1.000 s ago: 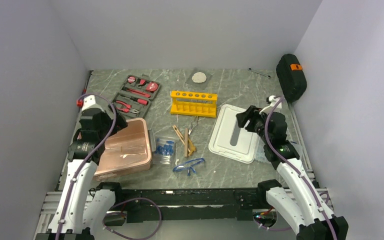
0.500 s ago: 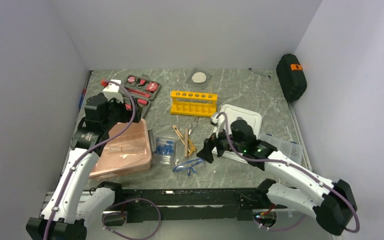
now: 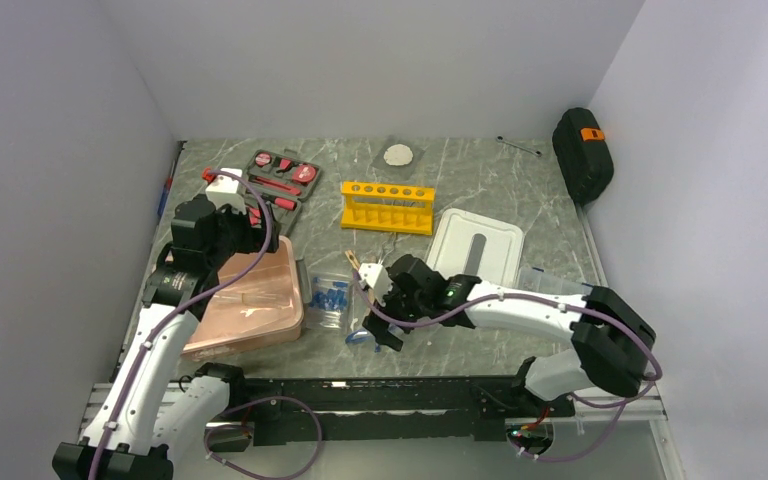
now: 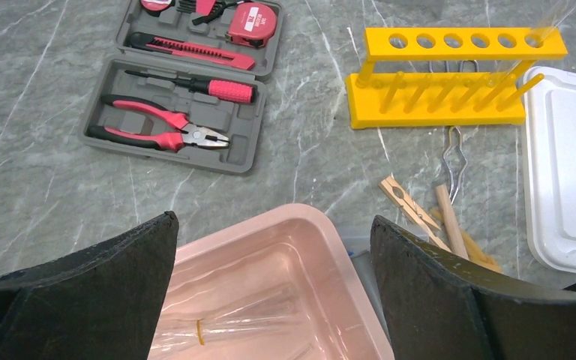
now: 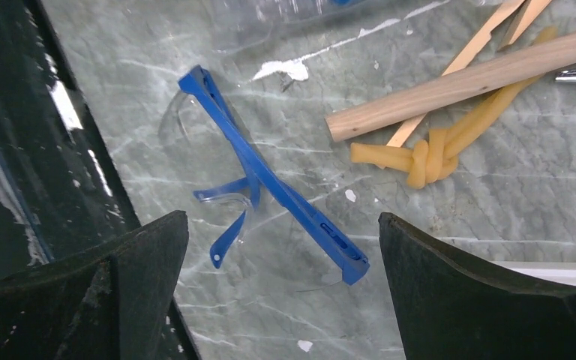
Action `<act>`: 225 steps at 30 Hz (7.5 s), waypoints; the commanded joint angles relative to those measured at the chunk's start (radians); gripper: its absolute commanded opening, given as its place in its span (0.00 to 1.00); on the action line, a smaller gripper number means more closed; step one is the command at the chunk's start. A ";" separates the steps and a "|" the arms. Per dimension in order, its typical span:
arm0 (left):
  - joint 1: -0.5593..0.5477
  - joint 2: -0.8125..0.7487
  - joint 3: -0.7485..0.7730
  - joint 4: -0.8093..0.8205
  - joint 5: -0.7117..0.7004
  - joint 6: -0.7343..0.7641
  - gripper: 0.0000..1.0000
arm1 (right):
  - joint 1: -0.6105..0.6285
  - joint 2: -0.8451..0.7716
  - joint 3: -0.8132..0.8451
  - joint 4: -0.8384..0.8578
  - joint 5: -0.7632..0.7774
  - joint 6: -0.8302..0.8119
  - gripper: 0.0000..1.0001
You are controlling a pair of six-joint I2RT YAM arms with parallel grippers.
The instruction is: Organize the chemistry lab equipment
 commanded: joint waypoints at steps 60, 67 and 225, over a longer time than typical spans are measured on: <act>-0.049 -0.031 -0.024 0.143 0.459 0.040 0.99 | 0.038 -0.156 -0.061 0.293 0.202 0.165 0.26; -0.118 -0.014 -0.060 0.247 0.790 0.018 0.99 | -0.005 -0.192 -0.096 0.422 0.165 0.202 0.24; 0.014 0.125 -0.136 -0.224 -0.038 -0.437 0.51 | -0.273 -0.587 -0.297 0.311 0.815 0.338 1.00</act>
